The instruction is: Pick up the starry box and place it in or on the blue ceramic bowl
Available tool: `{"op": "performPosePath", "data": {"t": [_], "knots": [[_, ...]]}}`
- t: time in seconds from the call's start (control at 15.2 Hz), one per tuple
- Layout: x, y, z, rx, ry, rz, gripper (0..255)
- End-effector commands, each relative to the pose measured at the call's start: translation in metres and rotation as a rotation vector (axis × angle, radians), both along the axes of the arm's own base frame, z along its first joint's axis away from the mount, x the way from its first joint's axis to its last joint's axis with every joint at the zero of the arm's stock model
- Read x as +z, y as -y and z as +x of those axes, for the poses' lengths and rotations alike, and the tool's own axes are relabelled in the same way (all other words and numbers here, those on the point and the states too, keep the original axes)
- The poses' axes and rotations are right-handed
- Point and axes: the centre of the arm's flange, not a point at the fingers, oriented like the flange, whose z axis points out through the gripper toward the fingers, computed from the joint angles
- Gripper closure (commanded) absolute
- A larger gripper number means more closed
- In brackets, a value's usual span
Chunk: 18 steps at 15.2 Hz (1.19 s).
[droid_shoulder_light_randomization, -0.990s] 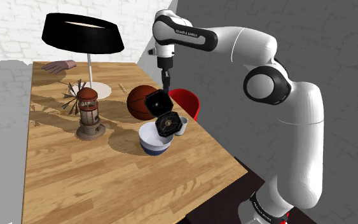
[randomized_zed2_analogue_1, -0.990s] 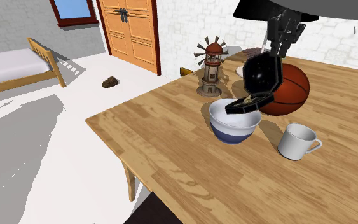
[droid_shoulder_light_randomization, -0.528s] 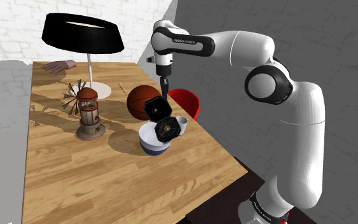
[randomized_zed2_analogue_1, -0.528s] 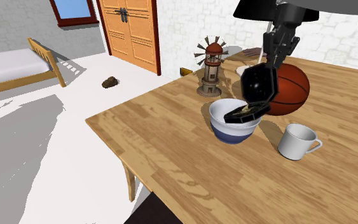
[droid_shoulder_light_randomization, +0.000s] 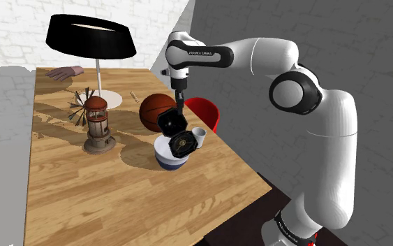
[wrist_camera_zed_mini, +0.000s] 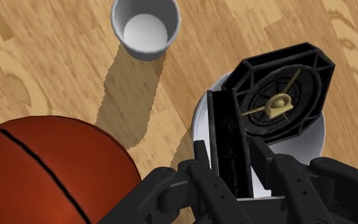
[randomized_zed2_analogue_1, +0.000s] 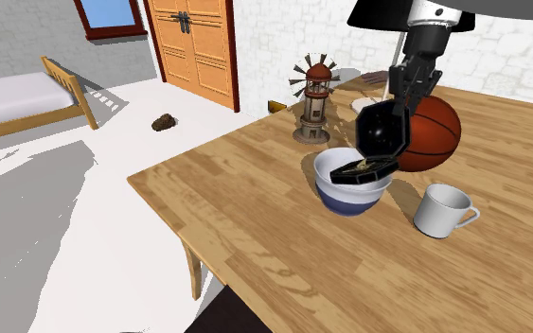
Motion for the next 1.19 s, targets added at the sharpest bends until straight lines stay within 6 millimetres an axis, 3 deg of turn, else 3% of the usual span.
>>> {"op": "performPosePath", "data": {"t": [0.0,0.33,0.4,0.73,0.99,1.12], "knots": [[-0.006,-0.003,-0.001,0.004,-0.012,0.001,255],[-0.006,-0.003,-0.001,0.004,-0.012,0.001,255],[-0.005,-0.002,-0.001,0.004,-0.012,0.001,0],[-0.006,-0.003,-0.001,0.004,-0.012,0.001,0],[0.042,-0.006,0.011,0.004,-0.012,0.001,0],[0.042,-0.006,0.011,0.004,-0.012,0.001,0]]}}
